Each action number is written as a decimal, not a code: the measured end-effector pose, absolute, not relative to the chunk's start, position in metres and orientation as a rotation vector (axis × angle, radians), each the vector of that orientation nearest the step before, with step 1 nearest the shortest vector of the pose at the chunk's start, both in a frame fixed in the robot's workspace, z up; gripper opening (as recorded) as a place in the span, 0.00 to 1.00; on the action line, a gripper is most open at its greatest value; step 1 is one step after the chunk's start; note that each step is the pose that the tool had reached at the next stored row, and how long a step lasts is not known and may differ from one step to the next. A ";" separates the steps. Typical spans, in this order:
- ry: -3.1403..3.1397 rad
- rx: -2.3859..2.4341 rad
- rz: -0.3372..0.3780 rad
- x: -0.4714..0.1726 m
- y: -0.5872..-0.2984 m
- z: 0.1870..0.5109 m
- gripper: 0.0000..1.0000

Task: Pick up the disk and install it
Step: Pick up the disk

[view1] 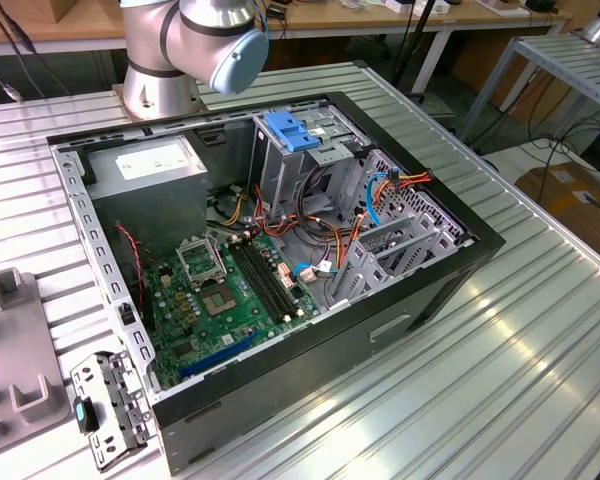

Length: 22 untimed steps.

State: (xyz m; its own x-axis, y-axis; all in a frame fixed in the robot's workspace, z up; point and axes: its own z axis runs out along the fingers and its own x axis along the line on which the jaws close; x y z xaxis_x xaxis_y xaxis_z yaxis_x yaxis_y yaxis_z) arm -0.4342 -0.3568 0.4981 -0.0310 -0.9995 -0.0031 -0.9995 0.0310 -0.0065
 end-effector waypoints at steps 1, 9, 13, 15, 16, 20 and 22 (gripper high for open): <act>2.251 -2.182 -0.004 -0.432 -0.357 0.498 0.37; 2.251 -2.182 -0.004 -0.418 -0.357 0.498 0.37; 2.251 -2.182 -0.004 -0.415 -0.361 0.498 0.37; 2.251 -2.182 -0.004 -0.413 -0.364 0.498 0.37; 2.251 -2.182 -0.004 -0.412 -0.365 0.498 0.37; 2.251 -2.182 -0.004 -0.400 -0.368 0.498 0.37; 2.251 -2.182 -0.004 -0.391 -0.368 0.498 0.37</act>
